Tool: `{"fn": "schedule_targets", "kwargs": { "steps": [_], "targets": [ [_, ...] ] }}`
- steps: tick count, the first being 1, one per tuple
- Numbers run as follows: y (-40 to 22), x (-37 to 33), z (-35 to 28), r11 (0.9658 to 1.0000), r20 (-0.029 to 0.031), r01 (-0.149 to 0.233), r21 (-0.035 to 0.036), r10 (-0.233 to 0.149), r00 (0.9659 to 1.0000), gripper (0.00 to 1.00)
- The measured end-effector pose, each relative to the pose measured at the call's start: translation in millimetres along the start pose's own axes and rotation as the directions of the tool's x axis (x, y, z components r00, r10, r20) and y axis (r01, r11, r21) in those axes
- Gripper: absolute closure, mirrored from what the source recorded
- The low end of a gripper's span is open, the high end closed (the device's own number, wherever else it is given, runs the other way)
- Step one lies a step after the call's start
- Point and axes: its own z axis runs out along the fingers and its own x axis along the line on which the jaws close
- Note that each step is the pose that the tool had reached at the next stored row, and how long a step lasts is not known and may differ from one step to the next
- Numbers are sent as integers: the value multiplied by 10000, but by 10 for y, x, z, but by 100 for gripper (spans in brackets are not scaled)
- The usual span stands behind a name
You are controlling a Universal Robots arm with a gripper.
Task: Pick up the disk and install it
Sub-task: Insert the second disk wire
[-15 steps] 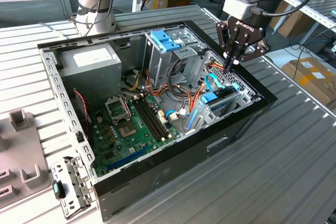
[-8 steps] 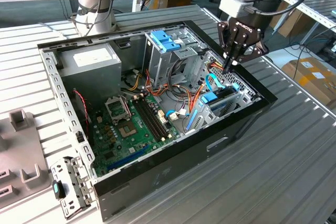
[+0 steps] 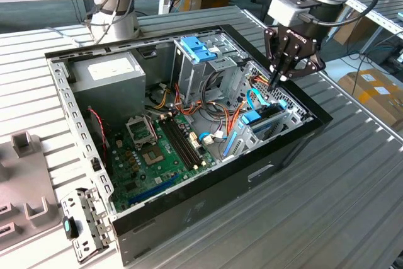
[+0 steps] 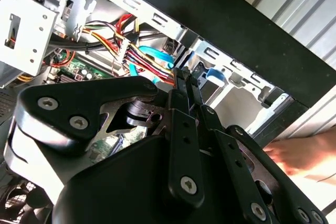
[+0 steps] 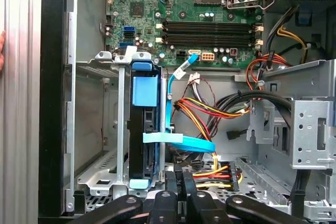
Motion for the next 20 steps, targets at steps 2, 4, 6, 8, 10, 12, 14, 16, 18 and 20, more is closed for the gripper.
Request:
{"fn": "schedule_targets", "kwargs": {
  "steps": [2,4,6,8,10,12,14,16,18,20],
  "targets": [
    [10,39,3,10000,159,1,65,-2,9999,84],
    [15,62,5,9999,211,1,169,-4,9998,84],
    [28,88,11,9995,260,-1,326,-8,9997,84],
    [55,116,19,9991,289,-3,416,-9,9996,84],
    [90,142,24,9989,303,-3,462,-11,9995,84],
    [122,157,30,9989,308,-3,476,-11,9995,84],
    [126,166,35,9989,305,-1,477,-13,9995,84],
    [130,185,44,9989,306,-3,477,-11,9995,84],
    [136,209,54,9989,305,-4,477,-11,9995,84],
    [147,229,63,9989,306,-4,477,-11,9995,84]
  ]
}}
